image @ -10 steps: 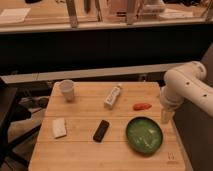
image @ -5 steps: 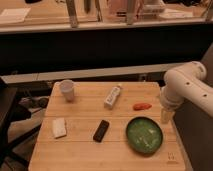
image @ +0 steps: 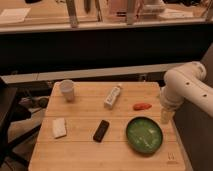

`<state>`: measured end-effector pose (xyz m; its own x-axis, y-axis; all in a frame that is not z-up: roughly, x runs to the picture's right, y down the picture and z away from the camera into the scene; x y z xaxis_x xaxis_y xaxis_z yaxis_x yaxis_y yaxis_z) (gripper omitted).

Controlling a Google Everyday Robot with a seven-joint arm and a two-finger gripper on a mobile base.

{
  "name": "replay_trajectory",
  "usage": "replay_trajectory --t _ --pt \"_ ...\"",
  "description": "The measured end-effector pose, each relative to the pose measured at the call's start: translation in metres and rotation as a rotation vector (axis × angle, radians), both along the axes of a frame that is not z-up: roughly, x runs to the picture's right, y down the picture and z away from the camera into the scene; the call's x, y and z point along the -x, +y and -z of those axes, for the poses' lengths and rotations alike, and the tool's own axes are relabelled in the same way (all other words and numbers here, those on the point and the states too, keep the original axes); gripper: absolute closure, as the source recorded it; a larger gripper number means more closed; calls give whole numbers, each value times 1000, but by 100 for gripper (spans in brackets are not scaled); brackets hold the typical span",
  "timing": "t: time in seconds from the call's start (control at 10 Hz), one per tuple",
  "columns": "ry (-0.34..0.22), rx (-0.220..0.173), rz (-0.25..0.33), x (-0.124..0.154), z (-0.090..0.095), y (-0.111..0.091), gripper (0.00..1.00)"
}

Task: Push the eraser across the table

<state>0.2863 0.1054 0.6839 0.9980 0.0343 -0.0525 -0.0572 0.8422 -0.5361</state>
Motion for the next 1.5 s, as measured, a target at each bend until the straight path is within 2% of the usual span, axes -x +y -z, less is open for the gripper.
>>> replay_trajectory --t 0.7,0.8,1.1,1.5 --pt "0 1 8 3 0 3 20" --pt "-2 -1 24 9 -2 5 20" --pt "-24 0 88 53 -9 16 20" --pt "-52 10 152 76 -17 40 20"
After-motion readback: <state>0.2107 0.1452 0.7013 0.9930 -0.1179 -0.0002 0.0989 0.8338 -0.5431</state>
